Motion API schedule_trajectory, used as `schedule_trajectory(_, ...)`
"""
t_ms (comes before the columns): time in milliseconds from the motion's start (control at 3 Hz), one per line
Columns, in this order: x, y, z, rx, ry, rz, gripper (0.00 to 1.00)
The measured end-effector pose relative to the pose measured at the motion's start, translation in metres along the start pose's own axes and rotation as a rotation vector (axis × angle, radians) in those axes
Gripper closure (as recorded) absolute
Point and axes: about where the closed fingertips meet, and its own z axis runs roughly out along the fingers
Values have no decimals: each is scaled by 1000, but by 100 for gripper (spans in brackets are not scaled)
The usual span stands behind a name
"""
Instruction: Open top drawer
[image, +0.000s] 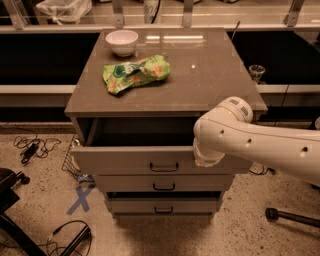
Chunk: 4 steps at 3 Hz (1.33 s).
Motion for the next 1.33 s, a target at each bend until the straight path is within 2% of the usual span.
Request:
schedule_trajectory(333,0,-2,-7,0,0,0,92)
schedule_trajectory(667,0,-4,-14,0,0,0,100)
schedule_trajectory(1333,0,-4,-14,0,0,0,100)
